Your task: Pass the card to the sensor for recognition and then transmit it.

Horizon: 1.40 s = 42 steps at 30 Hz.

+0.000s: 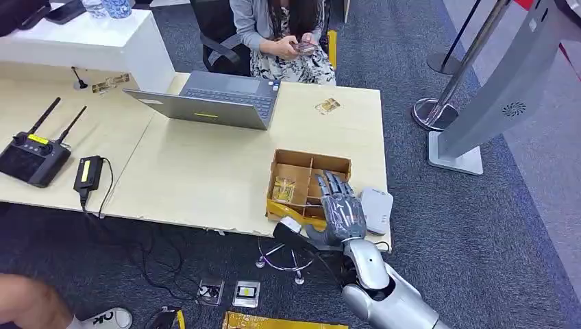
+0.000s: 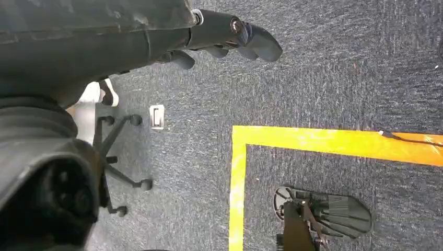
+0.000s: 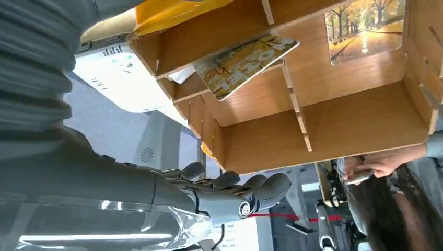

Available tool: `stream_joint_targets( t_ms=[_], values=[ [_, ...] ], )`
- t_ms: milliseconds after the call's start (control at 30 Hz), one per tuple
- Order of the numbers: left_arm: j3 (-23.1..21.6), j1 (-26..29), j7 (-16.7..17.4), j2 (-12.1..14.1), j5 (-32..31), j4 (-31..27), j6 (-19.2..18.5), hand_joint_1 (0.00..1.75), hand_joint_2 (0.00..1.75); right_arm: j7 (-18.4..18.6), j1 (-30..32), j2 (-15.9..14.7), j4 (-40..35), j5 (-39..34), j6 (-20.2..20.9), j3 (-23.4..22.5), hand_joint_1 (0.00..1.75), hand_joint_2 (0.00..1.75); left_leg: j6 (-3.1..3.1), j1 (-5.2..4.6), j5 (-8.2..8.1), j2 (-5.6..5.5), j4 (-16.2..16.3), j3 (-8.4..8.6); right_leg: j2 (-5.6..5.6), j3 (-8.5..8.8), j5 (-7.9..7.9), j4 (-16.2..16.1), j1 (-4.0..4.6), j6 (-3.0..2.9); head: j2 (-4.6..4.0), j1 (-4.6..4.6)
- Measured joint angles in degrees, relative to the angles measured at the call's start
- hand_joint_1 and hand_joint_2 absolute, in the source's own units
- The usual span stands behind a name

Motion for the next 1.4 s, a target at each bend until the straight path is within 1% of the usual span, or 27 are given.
stream_joint_targets(
  t_ms=[333, 633, 1400],
  values=[
    [0.0, 0.0, 0.0, 0.0, 0.0, 0.0, -0.2, 0.00, 0.00, 0.0, 0.0, 0.5, 1.4, 0.6, 0.3, 0.0, 0.00, 1.75, 0.00, 0.00, 0.00, 0.00, 0.0, 0.00, 0.00, 0.00, 0.00, 0.0, 0.00, 0.00, 0.00, 0.00],
    [0.0, 0.0, 0.0, 0.0, 0.0, 0.0, -0.1, 0.00, 0.00, -0.2, 0.0, 0.9, 2.0, 1.4, 1.5, 0.0, 0.00, 1.75, 0.00, 0.00, 0.00, 0.00, 0.0, 0.00, 0.00, 0.00, 0.00, 0.0, 0.00, 0.00, 0.00, 0.00],
    [0.0, 0.0, 0.0, 0.0, -0.3, 0.0, 0.0, 0.00, 0.00, -0.2, 0.3, 1.2, 3.3, 0.3, 1.3, 0.0, 0.00, 1.75, 0.00, 0.00, 0.00, 0.00, 0.0, 0.01, 0.01, 0.00, 0.00, 0.0, 0.00, 0.00, 0.00, 0.00]
  ],
)
